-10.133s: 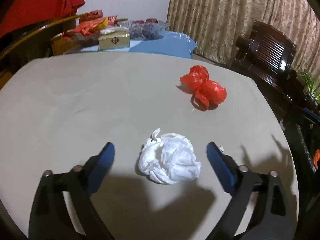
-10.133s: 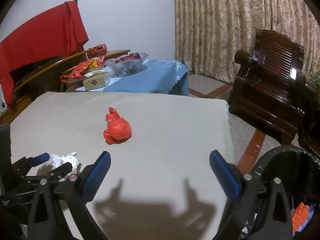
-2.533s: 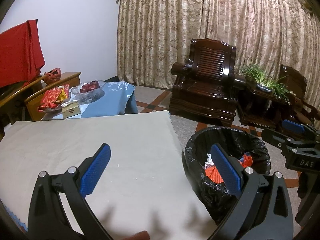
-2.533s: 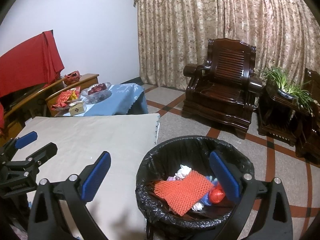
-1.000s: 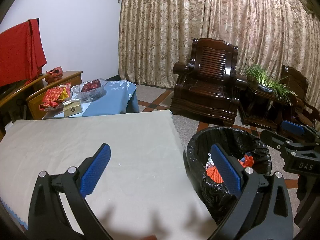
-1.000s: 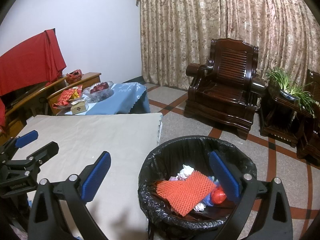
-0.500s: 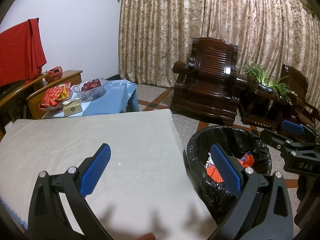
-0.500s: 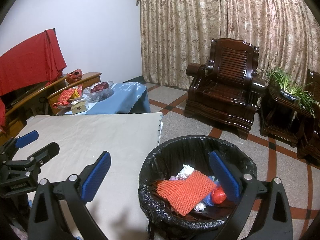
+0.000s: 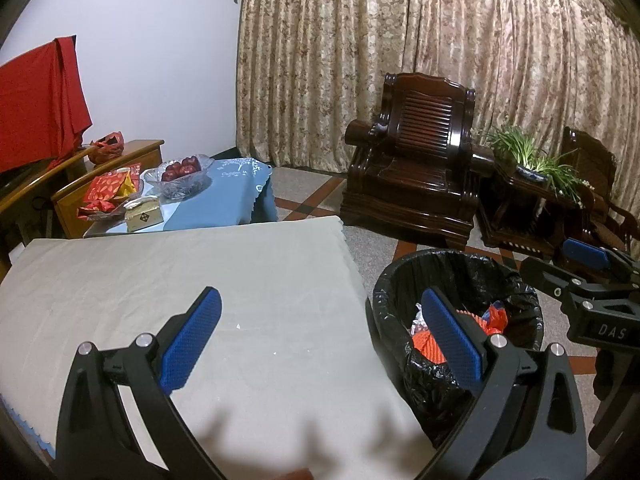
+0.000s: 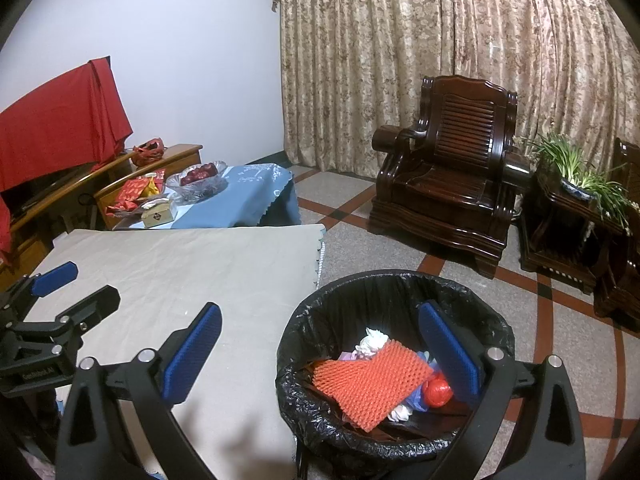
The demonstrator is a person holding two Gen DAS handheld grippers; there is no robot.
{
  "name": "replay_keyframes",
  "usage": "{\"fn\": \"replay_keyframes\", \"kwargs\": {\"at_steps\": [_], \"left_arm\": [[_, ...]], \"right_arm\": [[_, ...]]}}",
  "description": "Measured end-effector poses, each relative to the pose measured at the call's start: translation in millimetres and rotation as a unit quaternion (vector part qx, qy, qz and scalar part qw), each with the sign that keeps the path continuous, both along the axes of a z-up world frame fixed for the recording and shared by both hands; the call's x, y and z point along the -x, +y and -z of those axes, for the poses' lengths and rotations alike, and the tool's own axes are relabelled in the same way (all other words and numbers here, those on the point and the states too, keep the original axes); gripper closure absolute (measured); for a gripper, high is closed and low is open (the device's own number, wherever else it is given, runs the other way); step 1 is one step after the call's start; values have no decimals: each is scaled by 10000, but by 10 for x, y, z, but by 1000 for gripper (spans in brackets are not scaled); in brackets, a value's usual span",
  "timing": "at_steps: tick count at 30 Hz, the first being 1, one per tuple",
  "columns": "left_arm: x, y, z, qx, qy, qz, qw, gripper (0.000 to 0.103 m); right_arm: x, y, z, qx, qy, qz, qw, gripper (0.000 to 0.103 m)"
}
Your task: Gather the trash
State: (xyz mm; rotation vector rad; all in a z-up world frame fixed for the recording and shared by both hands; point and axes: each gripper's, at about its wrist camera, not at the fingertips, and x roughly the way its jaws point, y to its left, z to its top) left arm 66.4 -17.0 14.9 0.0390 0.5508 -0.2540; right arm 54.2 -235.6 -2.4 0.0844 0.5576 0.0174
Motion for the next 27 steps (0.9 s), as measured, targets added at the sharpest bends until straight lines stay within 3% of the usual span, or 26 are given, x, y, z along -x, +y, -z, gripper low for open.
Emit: {"fn": "replay_keyframes", "kwargs": {"at_steps": [27], "left_arm": [[69,25,47,-22,53,-13,10000,6]], "right_arm": [[25,28,104,-17,98,10,10000,6]]}}
